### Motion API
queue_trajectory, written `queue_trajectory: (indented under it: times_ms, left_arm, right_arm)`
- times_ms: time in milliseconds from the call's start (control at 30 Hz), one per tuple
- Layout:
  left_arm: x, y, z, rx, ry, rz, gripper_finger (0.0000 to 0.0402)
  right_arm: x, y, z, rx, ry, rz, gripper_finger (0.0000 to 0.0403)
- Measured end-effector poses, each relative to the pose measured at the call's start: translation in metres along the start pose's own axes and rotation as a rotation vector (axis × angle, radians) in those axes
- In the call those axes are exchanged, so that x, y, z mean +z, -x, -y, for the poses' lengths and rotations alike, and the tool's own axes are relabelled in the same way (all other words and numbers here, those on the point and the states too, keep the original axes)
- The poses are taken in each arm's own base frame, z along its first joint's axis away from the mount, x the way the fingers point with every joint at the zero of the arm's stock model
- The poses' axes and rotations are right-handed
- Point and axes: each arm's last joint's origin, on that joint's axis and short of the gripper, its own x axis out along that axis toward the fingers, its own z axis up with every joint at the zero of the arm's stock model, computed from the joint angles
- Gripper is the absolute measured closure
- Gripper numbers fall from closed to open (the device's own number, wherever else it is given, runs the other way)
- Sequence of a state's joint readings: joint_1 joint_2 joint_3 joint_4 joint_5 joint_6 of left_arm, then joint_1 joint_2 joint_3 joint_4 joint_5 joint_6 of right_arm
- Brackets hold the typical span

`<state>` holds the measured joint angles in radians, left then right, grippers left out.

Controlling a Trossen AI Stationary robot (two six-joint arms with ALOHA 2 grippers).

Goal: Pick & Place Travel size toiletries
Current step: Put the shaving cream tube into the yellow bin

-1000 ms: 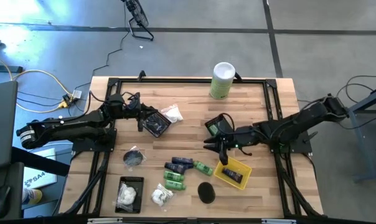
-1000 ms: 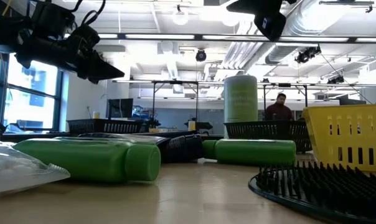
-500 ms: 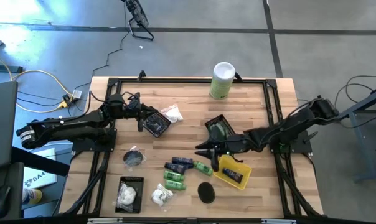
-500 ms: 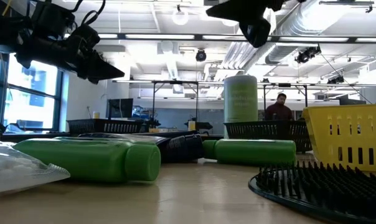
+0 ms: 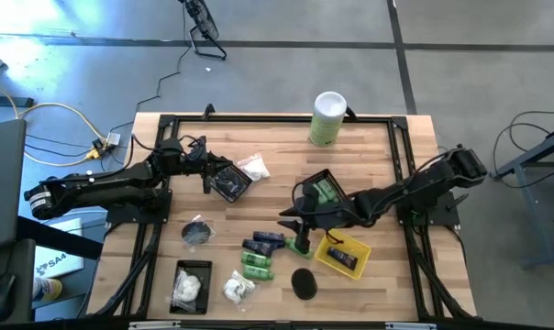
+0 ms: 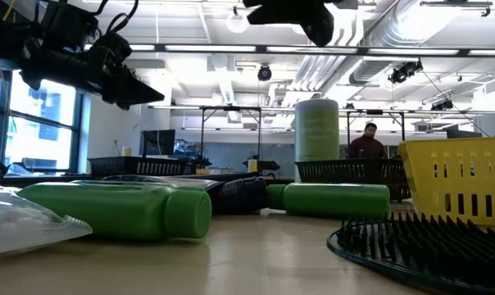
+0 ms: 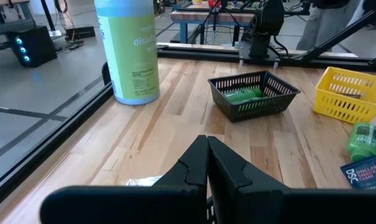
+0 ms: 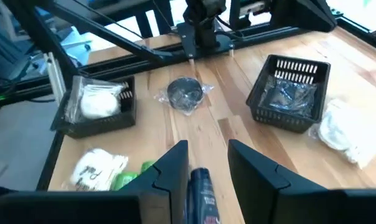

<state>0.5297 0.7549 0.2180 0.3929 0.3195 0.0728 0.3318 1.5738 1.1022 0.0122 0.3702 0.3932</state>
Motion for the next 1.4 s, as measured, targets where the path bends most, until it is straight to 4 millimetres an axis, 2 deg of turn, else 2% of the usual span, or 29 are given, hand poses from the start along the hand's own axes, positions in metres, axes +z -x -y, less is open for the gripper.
queue_trajectory:
  times_ms: [167,500,767,1033,1400]
  left_arm:
    - [-0.001,0.000,0.000,-0.002,0.006,-0.008,0.0402]
    - [-0.001,0.000,0.000,-0.006,0.027,-0.006,0.0402]
    - [0.000,0.000,0.000,-0.005,0.027,-0.004,0.0402]
    - [0.003,0.000,0.000,-0.001,-0.019,0.029,0.0402]
    - [0.003,0.000,0.000,0.002,-0.019,0.029,0.0402]
  right_arm:
    - [0.001,-0.005,0.000,-0.041,0.008,-0.044,0.0296]
    - [-0.012,-0.009,0.004,-0.034,0.001,-0.179,0.0296]
    - [-0.009,-0.010,0.006,-0.033,0.002,-0.171,0.0296]
    - [-0.005,-0.015,0.021,-0.040,-0.020,-0.188,0.0296]
    - [-0.008,-0.027,0.030,-0.002,0.059,-0.220,0.0296]
